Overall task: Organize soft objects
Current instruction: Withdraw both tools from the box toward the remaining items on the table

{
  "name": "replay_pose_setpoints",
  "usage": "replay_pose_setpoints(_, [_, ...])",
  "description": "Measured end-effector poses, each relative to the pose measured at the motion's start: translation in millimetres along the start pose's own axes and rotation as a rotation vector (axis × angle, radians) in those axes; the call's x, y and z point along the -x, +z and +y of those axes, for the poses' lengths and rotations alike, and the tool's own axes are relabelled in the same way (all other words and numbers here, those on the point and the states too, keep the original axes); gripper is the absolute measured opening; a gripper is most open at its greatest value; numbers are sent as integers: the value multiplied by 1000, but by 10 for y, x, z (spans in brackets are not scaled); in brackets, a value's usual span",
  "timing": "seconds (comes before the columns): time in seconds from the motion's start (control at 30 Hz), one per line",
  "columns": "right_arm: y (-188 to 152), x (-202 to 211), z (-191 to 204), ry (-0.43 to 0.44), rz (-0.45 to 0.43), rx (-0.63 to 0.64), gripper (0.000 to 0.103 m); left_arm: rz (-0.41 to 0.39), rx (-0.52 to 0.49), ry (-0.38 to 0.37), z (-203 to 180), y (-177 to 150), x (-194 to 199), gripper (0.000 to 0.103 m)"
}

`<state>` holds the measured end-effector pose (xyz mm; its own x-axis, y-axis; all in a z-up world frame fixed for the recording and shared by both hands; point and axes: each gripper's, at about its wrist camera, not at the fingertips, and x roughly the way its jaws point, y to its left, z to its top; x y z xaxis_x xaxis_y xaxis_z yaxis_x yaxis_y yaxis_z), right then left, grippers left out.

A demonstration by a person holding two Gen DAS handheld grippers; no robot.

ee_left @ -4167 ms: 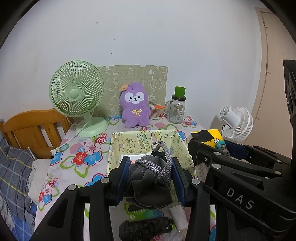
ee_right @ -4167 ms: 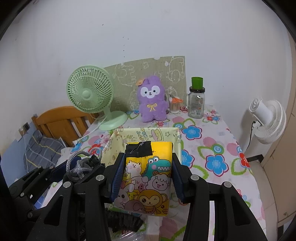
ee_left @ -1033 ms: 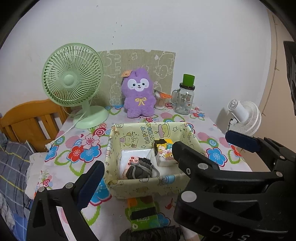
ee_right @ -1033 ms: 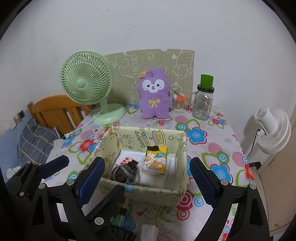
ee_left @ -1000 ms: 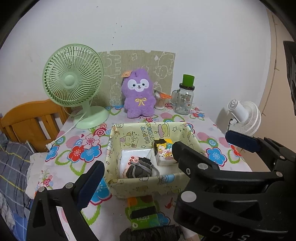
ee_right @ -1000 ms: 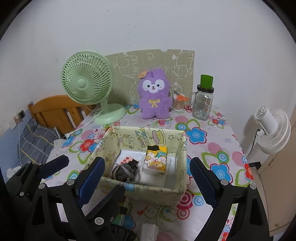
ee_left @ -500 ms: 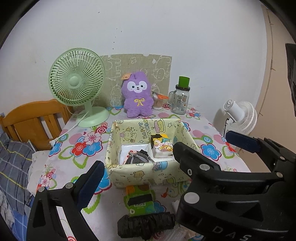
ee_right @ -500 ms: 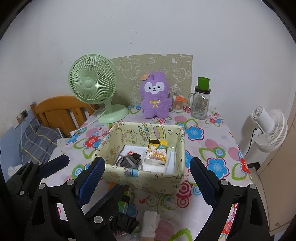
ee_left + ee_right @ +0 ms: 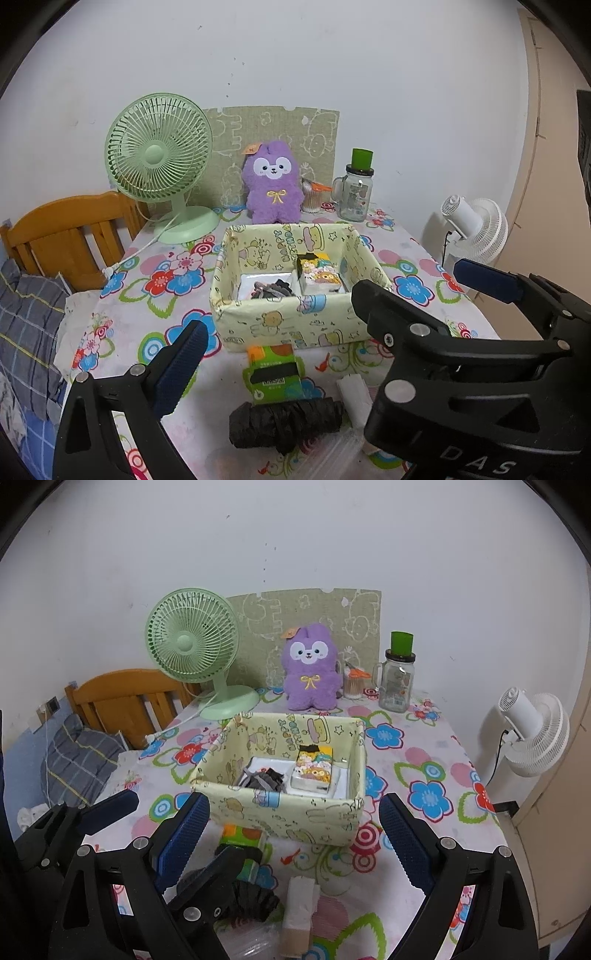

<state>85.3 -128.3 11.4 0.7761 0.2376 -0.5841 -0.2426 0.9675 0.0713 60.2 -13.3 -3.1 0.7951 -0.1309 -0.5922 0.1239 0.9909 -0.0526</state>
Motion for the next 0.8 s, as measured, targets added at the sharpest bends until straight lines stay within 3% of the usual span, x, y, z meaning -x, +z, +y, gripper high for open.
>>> replay_pose_setpoints(0.8, [-438, -28, -22, -5, 48, -14, 95, 76, 30, -19, -25, -441, -54, 103])
